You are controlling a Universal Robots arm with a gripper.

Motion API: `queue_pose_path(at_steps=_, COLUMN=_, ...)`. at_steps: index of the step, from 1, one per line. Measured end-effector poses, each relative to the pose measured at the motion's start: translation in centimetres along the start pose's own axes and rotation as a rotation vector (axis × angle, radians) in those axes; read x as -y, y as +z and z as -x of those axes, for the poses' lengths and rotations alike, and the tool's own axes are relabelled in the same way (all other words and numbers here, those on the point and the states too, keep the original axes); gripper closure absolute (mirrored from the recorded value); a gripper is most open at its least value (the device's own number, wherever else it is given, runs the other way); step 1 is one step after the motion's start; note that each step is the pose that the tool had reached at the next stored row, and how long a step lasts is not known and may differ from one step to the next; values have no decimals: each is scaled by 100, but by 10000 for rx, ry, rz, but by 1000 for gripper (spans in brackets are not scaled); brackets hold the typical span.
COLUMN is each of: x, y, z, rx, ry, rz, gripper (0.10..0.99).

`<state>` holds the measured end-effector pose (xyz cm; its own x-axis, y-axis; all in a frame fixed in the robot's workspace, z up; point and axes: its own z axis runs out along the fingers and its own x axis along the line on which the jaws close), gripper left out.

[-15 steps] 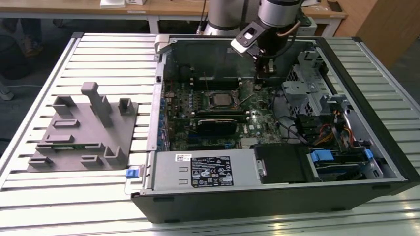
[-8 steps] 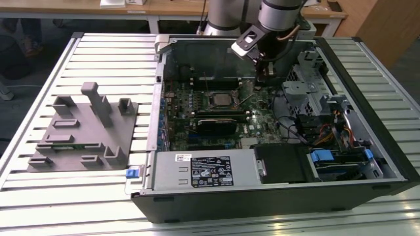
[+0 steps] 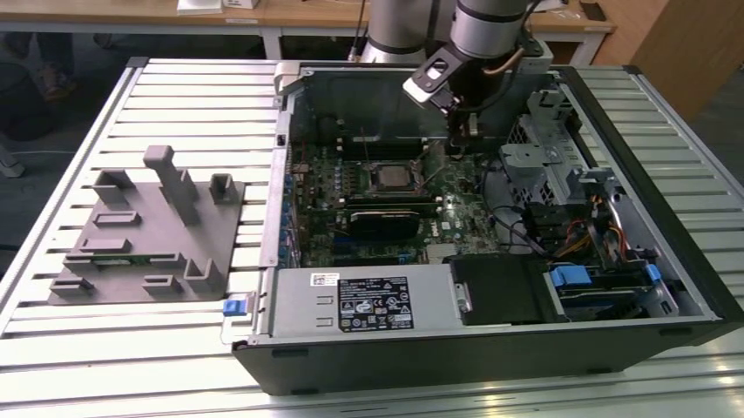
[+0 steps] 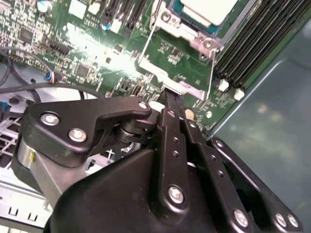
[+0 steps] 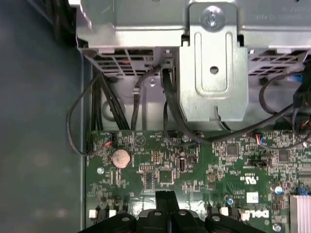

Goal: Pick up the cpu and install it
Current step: 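Close the cpu cover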

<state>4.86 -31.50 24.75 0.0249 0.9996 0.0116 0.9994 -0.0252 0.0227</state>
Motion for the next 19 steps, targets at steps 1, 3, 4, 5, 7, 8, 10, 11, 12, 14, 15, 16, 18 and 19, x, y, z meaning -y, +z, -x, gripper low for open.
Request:
queue_pose_path(at_steps=1, x=18, y=2, z=1, rx=0, ry=0, rz=0, gripper=980)
queue_pose_path(at_steps=3, x=48, y=4, z=2, rx=-1, ry=0, rz=0, gripper=980)
queue_pose_path(at_steps=4, x=56, y=6, z=2, rx=0, ry=1, rz=0, gripper=980)
queue_pose_path(at_steps=5, x=63, y=9, z=2, rx=0, ry=0, rz=-1, gripper=980)
queue_pose_path(at_steps=7, x=73, y=14, z=2, rx=1, ry=1, rz=-6, gripper=980)
queue_pose_path(at_steps=8, x=78, y=19, z=2, rx=0, ry=1, rz=-9, gripper=980)
queue_pose_path(at_steps=10, x=83, y=32, z=3, rx=1, ry=0, rz=-22, gripper=980)
queue_pose_path(at_steps=11, x=85, y=40, z=3, rx=1, ry=-1, rz=-32, gripper=980)
queue_pose_path(at_steps=12, x=89, y=48, z=4, rx=1, ry=1, rz=-39, gripper=980)
queue_pose_path(at_steps=14, x=97, y=66, z=7, rx=3, ry=0, rz=-53, gripper=980)
queue_pose_path(at_steps=15, x=101, y=74, z=8, rx=3, ry=-2, rz=-58, gripper=980)
queue_pose_path(at_steps=16, x=106, y=83, z=9, rx=4, ry=-5, rz=-64, gripper=980)
queue_pose_path(at_steps=18, x=113, y=97, z=9, rx=6, ry=-12, rz=-73, gripper=980)
queue_pose_path(at_steps=19, x=118, y=102, z=9, rx=8, ry=-17, rz=-77, gripper=980)
